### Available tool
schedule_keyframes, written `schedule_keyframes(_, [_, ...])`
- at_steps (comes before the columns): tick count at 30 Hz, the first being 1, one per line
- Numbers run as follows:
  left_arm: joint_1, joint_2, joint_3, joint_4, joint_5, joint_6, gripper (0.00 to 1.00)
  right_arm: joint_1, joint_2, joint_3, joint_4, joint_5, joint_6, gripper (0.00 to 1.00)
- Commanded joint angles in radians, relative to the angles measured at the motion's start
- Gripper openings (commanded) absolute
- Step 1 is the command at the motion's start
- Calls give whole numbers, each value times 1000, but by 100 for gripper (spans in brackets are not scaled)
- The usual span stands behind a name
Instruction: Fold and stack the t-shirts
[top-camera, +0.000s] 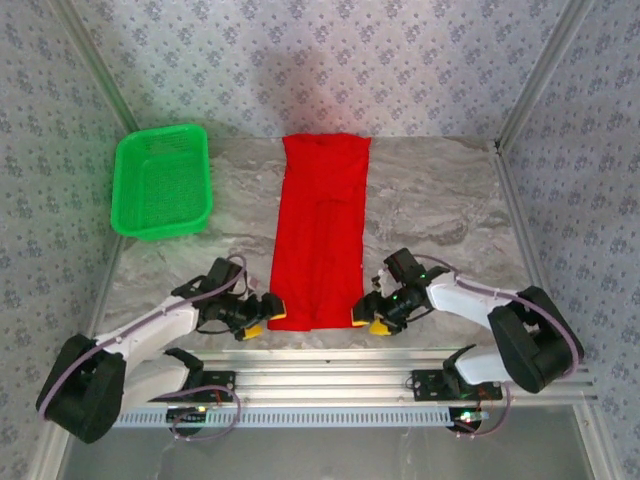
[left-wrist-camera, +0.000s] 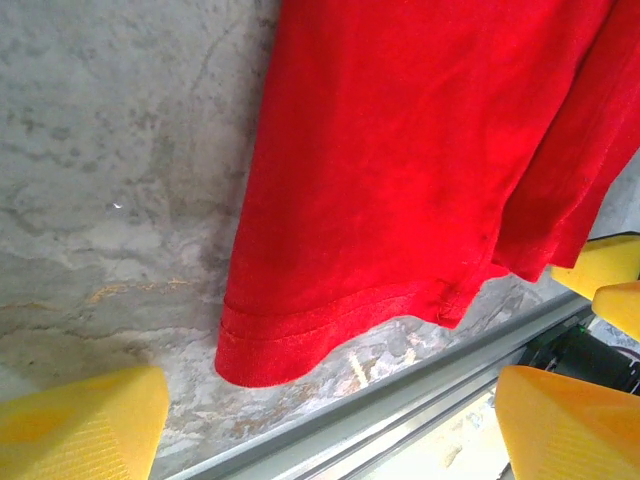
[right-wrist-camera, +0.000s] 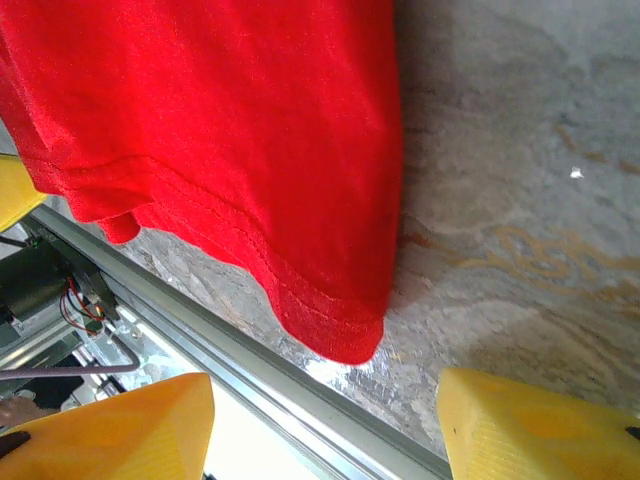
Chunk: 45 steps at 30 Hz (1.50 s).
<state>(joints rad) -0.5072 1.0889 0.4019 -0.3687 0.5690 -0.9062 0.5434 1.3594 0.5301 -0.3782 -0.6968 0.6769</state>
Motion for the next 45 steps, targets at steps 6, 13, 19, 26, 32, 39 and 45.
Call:
schedule_keyframes(6, [-22,94,19,98,6,-12,80,17,49,54,25,-12,-20,62])
schedule_keyframes(13, [-39,181,73,116,2,13,77,39,99,94,28,-9,-25,59])
schedule_keyframes(19, [-52,236,117,135,9,22,71,39,140,108,38,-12,-25,56])
schedule_keyframes(26, [-81,312,186,139,18,39,53,41,180,133,28,-13,-27,46])
schedule_keyframes(32, [-87,351,239,74,4,73,27,40,182,143,-3,-10,-35,26])
schedule_keyframes(39, [-89,313,236,-34,-18,102,0,41,129,138,-102,-39,-39,4])
schedule_keyframes(45, [-149,203,217,-149,-55,79,0,60,6,99,-207,-59,-26,0])
